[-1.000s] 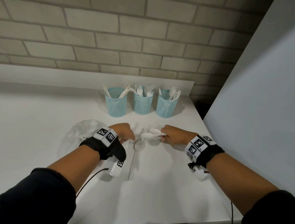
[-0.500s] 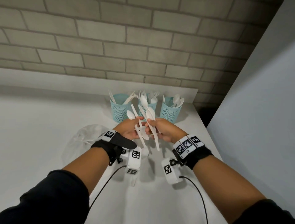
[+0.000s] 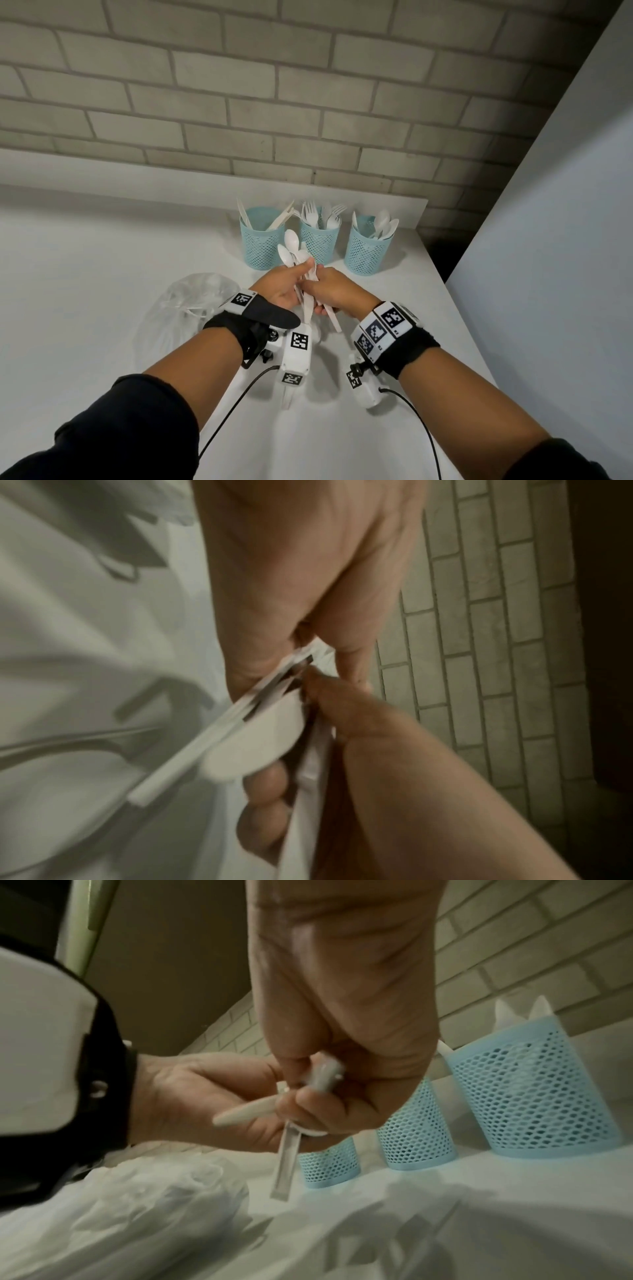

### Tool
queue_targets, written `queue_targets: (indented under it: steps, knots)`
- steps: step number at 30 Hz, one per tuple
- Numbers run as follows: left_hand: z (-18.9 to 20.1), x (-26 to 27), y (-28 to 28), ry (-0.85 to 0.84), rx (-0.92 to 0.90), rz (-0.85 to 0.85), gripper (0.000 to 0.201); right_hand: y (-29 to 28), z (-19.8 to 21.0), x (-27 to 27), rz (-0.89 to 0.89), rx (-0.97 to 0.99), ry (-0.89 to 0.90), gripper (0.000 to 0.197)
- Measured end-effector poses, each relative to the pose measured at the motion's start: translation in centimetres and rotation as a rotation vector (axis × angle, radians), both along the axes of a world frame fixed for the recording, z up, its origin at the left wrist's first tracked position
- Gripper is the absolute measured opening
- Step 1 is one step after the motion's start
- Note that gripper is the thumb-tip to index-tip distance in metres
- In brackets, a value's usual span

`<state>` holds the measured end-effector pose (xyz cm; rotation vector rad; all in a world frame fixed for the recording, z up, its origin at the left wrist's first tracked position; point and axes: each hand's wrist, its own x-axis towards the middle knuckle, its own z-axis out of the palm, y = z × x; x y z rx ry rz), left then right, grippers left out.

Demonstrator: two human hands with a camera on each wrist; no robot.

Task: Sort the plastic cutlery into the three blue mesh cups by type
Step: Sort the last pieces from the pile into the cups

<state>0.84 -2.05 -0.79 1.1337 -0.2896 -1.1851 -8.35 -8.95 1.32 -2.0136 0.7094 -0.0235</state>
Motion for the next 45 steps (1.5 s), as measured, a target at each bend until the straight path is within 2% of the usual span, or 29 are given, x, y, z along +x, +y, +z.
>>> queue_targets:
  steps: [2,5,9,12,15,17,20,22,25,28,32,34,36,39,42,45]
  knots:
    - [-0.2,0.7,0.0,0.023,0.023,0.008,0.023,-0.4,0.1,-0.3,0.025,0.094,0.008,0.014]
    - [-0.3,1.3,0.2,0.039,0.021,-0.003,0.020,-1.3,0.3,-0.5,-0.004,0.175,-0.039,0.030]
    - [-0.4,1.2,0.1,0.036,-0.002,-0.034,0.014,-1.9,0.1,-0.1,-0.090,-0.061,-0.119,0.035]
    - [-0.7,1.2,-0.1,0.113,-0.042,0.002,0.020,-2.4,-0.7,0.4,-0.131,-0.171,-0.168,0.043]
    - [-0.6,1.2,0.0,0.132,-0.030,0.024,0.016,-3.4,-1.2,0.9,-0.305,-0.155,-0.198,0.027]
    - [-0.6,1.4,0.0,0.102,-0.009,0.044,0.011,-3.9,-1.0,1.0,-0.459,0.008,-0.299,0.021]
    - [-0.6,1.3,0.0,0.036,-0.014,0.047,0.010,-4.3,-0.4,1.1,-0.510,0.185,-0.420,0.016]
    - [-0.8,1.2,-0.1,-0.022,-0.027,0.059,0.018,-4.3,-0.2,1.5,-0.461,0.182,-0.441,0.018]
    - [-0.9,0.7,-0.2,-0.097,-0.045,0.107,0.029,-4.0,-0.3,2.2,-0.372,0.151,-0.392,0.033]
    - [-0.9,0.3,-0.3,-0.210,-0.035,0.123,0.026,-3.7,-0.9,2.8,-0.379,0.136,-0.341,0.043]
    - [-1.0,0.4,-0.5,-0.254,-0.034,0.136,0.026,-3.8,-1.7,3.4,-0.378,0.121,-0.340,0.024]
    - [-1.0,0.4,-0.6,-0.248,-0.016,0.142,0.012,-4.0,-1.6,3.5,-0.387,0.126,-0.352,0.014]
    - [-0.9,0.5,-0.8,-0.232,0.010,0.133,0.003,-4.4,-1.4,3.4,-0.421,0.116,-0.375,0.014]
    - [-0.8,0.6,-1.4,-0.236,0.023,0.101,0.013,-5.6,-0.9,3.3,-0.446,0.160,-0.415,0.019]
    - [-0.2,0.6,-2.2,-0.195,0.043,0.098,0.014,-7.5,0.0,3.0,-0.495,0.272,-0.535,0.017]
    - [0.6,0.5,-2.7,-0.167,0.030,0.060,0.020,-9.9,2.1,2.5,-0.632,0.246,-0.736,0.012]
